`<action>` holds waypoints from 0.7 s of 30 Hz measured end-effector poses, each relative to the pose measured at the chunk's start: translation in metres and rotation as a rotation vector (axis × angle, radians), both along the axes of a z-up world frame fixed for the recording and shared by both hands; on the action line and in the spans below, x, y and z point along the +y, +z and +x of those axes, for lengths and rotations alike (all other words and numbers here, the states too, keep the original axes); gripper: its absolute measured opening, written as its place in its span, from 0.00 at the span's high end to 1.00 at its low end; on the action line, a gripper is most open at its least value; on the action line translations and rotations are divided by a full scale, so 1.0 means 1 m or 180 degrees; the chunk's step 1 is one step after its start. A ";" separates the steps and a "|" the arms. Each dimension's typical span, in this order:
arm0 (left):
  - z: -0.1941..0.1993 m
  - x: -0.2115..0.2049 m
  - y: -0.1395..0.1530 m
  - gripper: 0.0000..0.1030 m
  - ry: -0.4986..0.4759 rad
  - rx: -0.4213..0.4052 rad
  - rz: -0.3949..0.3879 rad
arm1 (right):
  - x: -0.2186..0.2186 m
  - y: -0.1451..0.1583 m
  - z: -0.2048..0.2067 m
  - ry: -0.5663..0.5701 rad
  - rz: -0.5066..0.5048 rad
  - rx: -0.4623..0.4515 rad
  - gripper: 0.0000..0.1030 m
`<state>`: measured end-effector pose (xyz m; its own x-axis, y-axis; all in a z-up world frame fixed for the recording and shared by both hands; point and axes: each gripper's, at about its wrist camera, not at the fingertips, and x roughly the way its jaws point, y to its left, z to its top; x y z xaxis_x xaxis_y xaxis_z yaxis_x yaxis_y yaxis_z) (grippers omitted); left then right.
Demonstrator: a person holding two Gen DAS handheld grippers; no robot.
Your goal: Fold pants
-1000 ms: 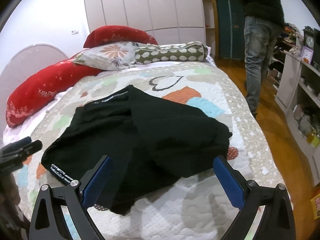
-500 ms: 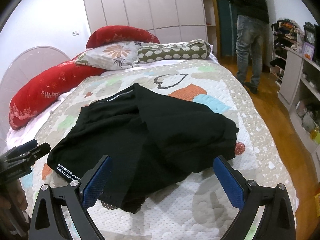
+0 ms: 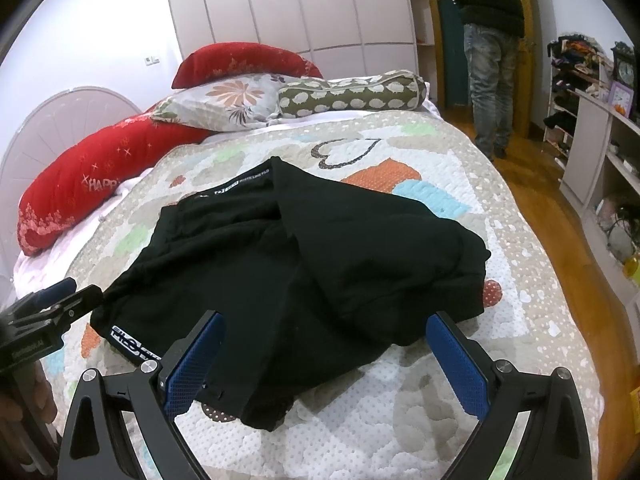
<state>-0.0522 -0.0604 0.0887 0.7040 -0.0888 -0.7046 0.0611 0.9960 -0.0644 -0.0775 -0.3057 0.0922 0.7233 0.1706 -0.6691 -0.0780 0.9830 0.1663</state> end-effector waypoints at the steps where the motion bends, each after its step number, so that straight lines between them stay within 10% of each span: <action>1: 0.001 0.000 -0.002 0.16 -0.0005 0.0009 -0.0009 | 0.000 -0.001 0.002 0.0001 0.0003 0.0011 0.02; 19: 0.025 -0.005 -0.027 0.16 -0.0018 0.0200 -0.0002 | 0.001 -0.011 0.060 -0.0140 -0.0494 -0.0023 0.04; 21: 0.027 -0.004 -0.029 0.16 -0.0012 0.0214 0.0005 | -0.003 -0.017 0.072 -0.0107 -0.0611 -0.0006 0.44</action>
